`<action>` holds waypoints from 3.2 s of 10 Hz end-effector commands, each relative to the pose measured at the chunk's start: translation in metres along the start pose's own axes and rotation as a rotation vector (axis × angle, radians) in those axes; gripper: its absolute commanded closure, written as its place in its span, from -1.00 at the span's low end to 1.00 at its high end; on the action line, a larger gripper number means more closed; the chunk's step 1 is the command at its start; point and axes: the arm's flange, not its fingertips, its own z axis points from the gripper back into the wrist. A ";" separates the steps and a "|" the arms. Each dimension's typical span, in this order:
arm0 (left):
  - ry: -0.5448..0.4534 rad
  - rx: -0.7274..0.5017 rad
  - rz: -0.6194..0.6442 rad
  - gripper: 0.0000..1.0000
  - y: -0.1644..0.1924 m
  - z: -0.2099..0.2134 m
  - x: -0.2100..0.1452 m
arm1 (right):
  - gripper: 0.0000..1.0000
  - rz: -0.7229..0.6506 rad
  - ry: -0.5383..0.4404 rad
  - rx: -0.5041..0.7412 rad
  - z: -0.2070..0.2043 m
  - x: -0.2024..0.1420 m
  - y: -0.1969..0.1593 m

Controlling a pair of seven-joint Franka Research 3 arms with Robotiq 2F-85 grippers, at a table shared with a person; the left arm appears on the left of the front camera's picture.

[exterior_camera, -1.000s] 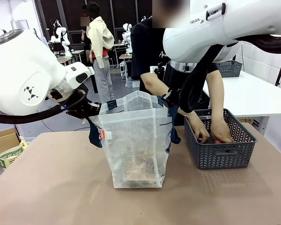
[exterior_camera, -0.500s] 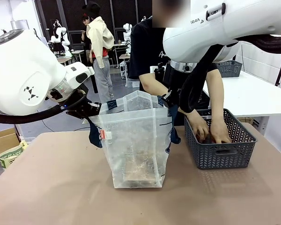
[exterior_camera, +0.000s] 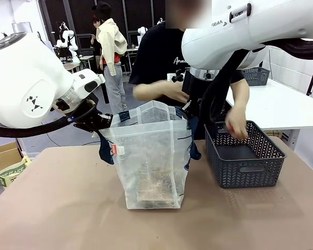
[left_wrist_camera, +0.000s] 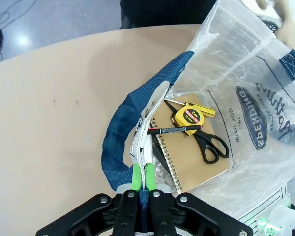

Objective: Transfer purchased items from the store into the shopping bag.
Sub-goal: Move the Reusable shopping bag to the right side of the table.

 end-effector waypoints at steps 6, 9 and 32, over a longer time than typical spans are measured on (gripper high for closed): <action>-0.002 0.003 0.008 1.00 0.002 0.001 -0.001 | 1.00 -0.004 0.005 0.002 0.001 -0.001 -0.001; -0.002 0.003 0.008 1.00 0.002 0.001 -0.001 | 1.00 -0.004 0.005 0.002 0.001 -0.001 -0.001; -0.002 0.003 0.008 1.00 0.002 0.001 -0.001 | 1.00 -0.004 0.005 0.002 0.001 -0.001 -0.001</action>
